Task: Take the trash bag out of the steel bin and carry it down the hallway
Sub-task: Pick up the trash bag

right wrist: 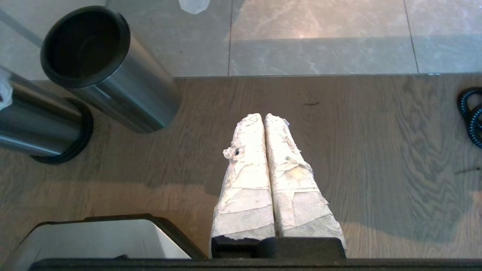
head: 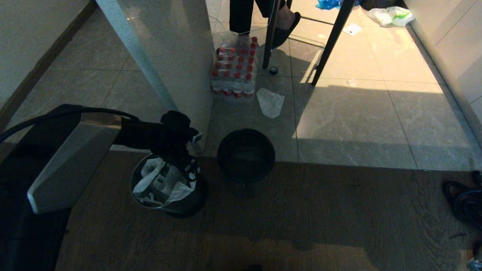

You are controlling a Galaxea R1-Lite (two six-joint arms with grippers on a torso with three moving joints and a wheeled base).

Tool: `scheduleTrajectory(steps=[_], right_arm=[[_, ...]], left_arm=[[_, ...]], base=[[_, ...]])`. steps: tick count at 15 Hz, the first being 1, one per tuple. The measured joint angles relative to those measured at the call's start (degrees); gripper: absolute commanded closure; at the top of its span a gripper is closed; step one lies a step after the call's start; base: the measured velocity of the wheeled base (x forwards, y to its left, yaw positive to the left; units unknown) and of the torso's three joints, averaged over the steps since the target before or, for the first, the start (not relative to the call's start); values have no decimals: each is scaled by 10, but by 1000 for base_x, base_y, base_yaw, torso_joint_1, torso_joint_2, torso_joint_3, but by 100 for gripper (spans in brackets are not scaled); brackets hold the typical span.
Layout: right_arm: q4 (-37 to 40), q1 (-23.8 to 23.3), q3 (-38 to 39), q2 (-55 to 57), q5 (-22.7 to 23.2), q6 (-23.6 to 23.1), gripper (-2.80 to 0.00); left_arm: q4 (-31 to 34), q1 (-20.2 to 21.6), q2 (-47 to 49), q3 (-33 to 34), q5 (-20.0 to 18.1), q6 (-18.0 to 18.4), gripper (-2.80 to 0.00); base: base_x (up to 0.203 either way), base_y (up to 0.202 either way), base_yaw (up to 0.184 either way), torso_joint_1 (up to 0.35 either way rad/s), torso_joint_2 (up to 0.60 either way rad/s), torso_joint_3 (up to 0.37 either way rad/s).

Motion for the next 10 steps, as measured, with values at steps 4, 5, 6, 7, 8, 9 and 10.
scheduleTrajectory(steps=[4,5,6,7,8,9,10], right_arm=[[0,0,0,0,0,0,0],[0,0,0,0,0,0,0],[0,0,0,0,0,0,0],[0,0,0,0,0,0,0],[0,0,0,0,0,0,0],[0,0,0,0,0,0,0],[0,0,0,0,0,0,0]], left_arm=[[-22,-59,-33,18,26,-16,-280],[-22,-71,-37,18,52,-13,-280],[-21,-80,-41,21,74,-9,-280],[-21,-91,-44,26,95,-7,-280],[-21,-98,-47,34,124,-7,-280],[-20,-104,-50,45,166,-8,-280],[-20,-110,-54,58,207,-9,-280]], base=[[0,0,0,0,0,0],[0,0,0,0,0,0],[0,0,0,0,0,0],[0,0,0,0,0,0],[0,0,0,0,0,0],[0,0,0,0,0,0],[0,0,0,0,0,0]])
